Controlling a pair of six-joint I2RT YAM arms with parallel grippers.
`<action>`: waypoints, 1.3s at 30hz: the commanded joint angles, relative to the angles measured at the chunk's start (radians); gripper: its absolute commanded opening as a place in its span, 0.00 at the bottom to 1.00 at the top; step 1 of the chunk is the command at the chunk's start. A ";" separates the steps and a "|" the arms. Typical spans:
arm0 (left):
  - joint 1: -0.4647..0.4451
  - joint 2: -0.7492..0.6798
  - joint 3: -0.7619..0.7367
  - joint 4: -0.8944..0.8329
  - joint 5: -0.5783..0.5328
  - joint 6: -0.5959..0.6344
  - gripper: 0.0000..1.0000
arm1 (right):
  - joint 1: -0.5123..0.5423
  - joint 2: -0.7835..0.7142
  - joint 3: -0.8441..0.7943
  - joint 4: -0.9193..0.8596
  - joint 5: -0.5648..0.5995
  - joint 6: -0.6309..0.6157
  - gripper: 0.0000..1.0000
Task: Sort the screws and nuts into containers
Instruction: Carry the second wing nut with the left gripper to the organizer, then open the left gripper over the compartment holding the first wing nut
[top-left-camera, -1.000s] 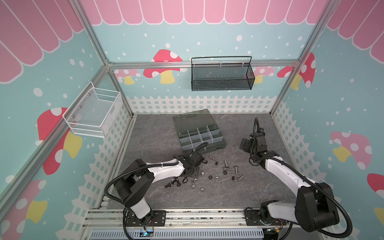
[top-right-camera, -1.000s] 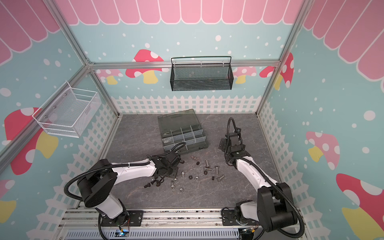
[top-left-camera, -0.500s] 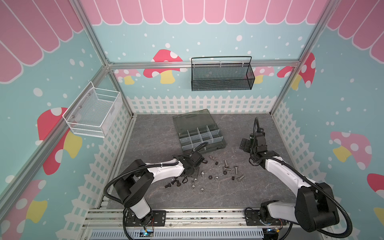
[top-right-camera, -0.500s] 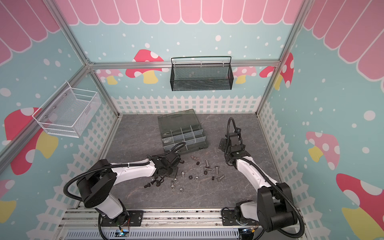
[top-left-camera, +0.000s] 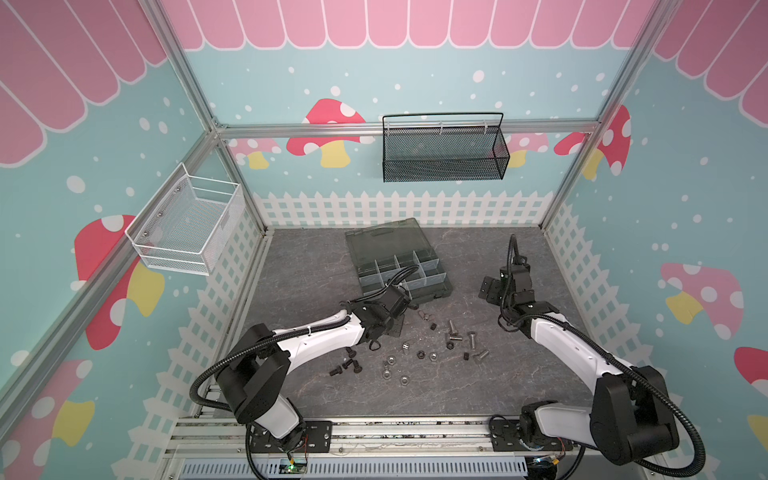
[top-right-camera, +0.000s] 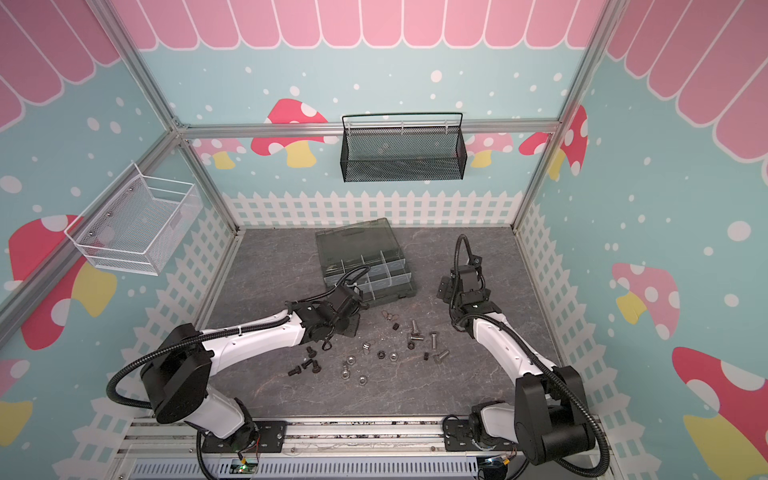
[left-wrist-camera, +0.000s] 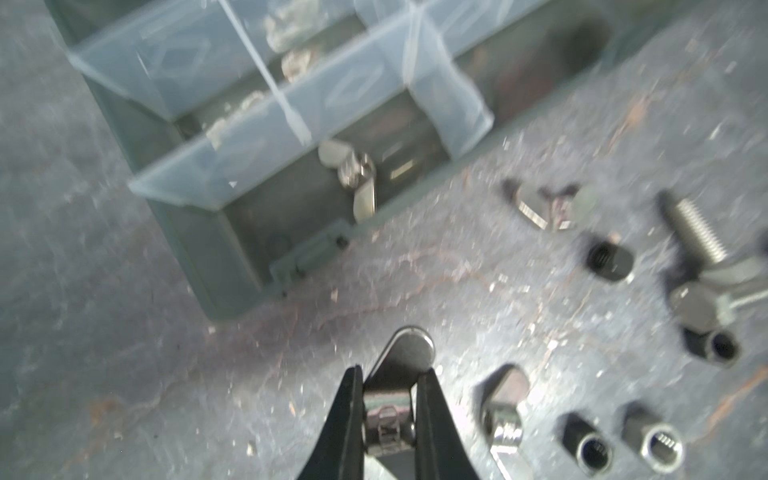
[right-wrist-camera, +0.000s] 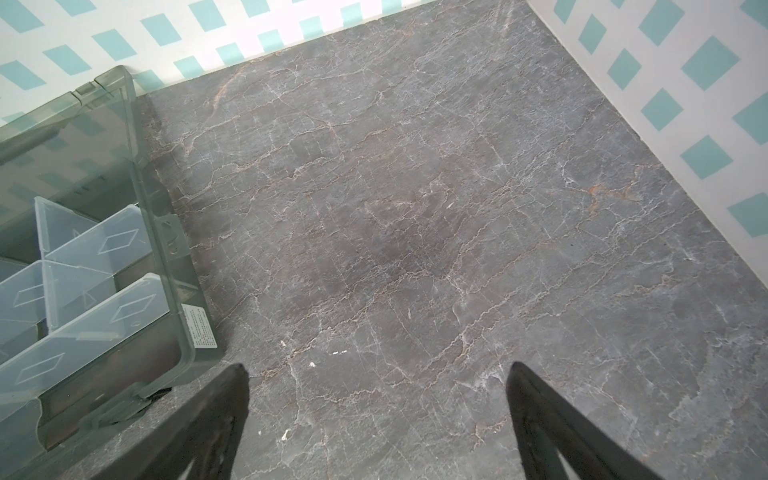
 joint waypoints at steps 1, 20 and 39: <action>0.039 0.001 0.042 0.061 -0.002 0.058 0.05 | 0.008 -0.029 0.018 -0.008 -0.005 0.010 0.98; 0.147 0.165 0.159 0.201 0.160 0.192 0.06 | 0.008 -0.030 0.045 -0.025 0.000 0.005 0.98; 0.151 0.258 0.213 0.203 0.183 0.213 0.29 | 0.009 -0.026 0.044 -0.030 0.006 -0.003 0.98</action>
